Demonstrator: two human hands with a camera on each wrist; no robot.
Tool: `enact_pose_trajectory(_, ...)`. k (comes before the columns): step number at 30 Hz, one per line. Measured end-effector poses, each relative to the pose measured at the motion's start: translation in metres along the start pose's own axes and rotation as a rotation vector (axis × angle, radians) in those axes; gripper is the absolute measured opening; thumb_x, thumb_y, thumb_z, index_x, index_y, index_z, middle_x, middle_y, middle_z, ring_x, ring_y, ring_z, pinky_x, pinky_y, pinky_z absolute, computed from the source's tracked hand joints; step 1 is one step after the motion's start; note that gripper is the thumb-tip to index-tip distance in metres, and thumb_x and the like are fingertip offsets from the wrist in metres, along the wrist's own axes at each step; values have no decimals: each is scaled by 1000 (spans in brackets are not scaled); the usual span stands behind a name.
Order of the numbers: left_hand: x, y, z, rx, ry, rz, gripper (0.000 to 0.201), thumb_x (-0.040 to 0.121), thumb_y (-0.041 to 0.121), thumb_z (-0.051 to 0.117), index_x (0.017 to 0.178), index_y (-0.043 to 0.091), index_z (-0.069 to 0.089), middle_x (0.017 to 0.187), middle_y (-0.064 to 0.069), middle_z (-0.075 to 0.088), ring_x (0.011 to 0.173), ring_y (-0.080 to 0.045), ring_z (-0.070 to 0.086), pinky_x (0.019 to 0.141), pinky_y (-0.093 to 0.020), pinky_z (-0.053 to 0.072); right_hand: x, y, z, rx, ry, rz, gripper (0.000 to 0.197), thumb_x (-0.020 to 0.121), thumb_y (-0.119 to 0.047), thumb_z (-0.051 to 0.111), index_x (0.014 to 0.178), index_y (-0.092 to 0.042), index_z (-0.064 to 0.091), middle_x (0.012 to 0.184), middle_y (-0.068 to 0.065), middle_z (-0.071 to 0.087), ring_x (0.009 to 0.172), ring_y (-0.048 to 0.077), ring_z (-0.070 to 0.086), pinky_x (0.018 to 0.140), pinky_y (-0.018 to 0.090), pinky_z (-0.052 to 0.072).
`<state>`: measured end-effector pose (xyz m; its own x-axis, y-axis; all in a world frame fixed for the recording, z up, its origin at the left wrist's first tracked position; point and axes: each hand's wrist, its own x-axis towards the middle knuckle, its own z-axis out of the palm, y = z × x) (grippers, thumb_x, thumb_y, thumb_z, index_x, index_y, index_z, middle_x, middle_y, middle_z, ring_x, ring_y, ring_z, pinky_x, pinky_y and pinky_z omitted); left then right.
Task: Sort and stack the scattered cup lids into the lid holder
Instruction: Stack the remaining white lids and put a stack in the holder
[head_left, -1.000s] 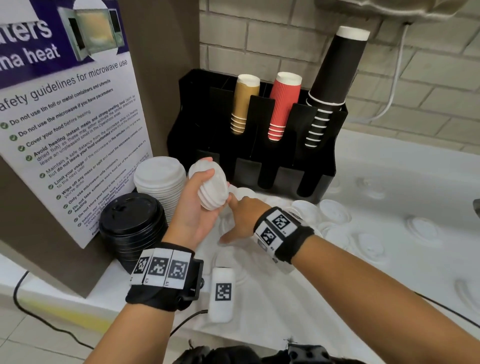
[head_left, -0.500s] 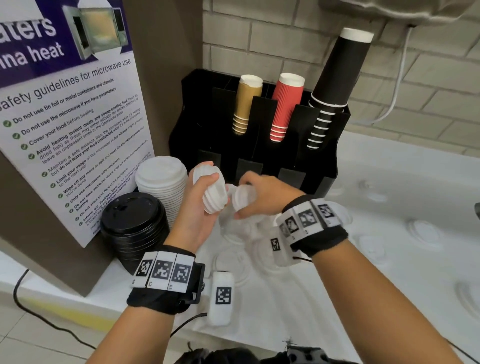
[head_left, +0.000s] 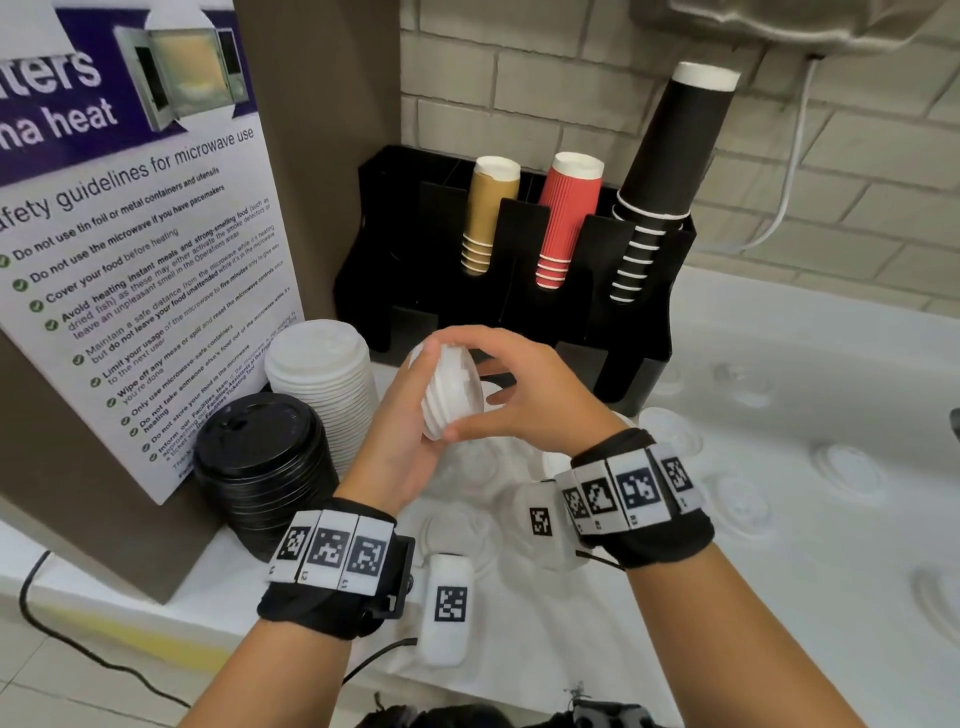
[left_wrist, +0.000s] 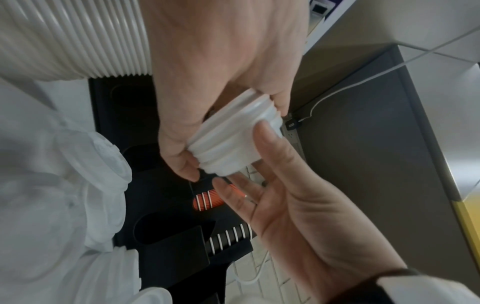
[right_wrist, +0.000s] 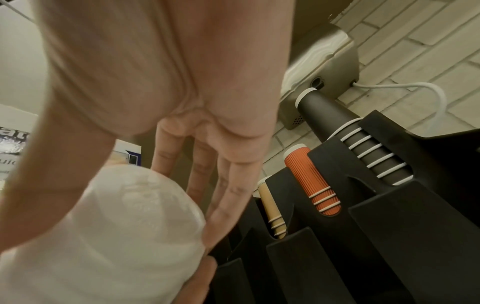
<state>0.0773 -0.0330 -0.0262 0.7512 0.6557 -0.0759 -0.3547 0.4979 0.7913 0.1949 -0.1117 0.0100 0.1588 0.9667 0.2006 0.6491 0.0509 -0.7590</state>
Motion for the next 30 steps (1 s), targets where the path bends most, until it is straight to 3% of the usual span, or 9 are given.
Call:
enact_pose_trajectory(3,2,-2,1,7,21,-9,74,80,53,52,142,13,45,138,-13,56,127,-24,56,85,-37,57,0,2,3,-6,39,7,77,66,-25,87,134,-28,51,128,-12,54,114,5,54,82,14,46)
enact_pose_trajectory(7,3,-6,-2,-27,19,12,63,81,45,58,136,16,50,128,-10,64,116,-21,64,77,-34,58,1,2,7,-47,53,-34,78,63,-27,88,132,-27,50,126,-15,55,110,1,54,76,7,44)
enact_pose_trajectory(9,4,-6,-5,-12,26,36,56,79,39,62,131,20,53,120,-8,68,109,-21,67,75,-34,58,4,4,7,5,54,21,78,65,-33,86,132,-28,47,126,-13,55,107,2,57,78,12,49)
enact_pose_trajectory(13,6,-1,-11,39,96,113,46,70,39,65,113,26,56,111,-5,59,96,-16,61,74,-32,53,10,19,6,32,155,288,21,93,-43,55,98,-23,59,94,-8,60,85,7,59,75,26,49)
enact_pose_trajectory(15,7,0,-12,32,107,141,43,68,38,65,109,27,56,108,-2,56,99,-16,57,78,-33,51,14,30,14,-304,-122,408,29,94,-47,52,101,-20,59,96,-4,56,87,14,55,76,28,43)
enact_pose_trajectory(17,8,0,-11,26,105,149,43,69,37,64,110,26,55,108,-2,55,103,-19,54,83,-36,48,18,37,31,-583,-396,455,53,87,-53,59,125,-17,51,113,2,55,102,20,54,80,29,42)
enact_pose_trajectory(21,9,-3,-7,-6,104,143,41,72,35,66,111,27,54,116,-7,52,109,-27,52,81,-34,50,25,44,58,-804,-515,471,88,77,-52,71,144,-14,28,121,9,57,106,26,58,88,38,51)
enact_pose_trajectory(25,10,-3,-10,-20,134,141,42,75,31,69,114,24,54,117,-9,52,104,-23,57,76,-30,55,26,43,52,-723,-466,486,86,82,-49,65,148,-21,17,114,9,57,100,26,58,78,34,50)
enact_pose_trajectory(30,8,2,-14,-26,99,169,39,77,26,62,113,19,51,101,-1,53,86,-10,59,73,-28,54,14,27,2,-334,-219,492,60,83,-50,59,130,-27,31,107,4,51,91,21,56,69,31,44)
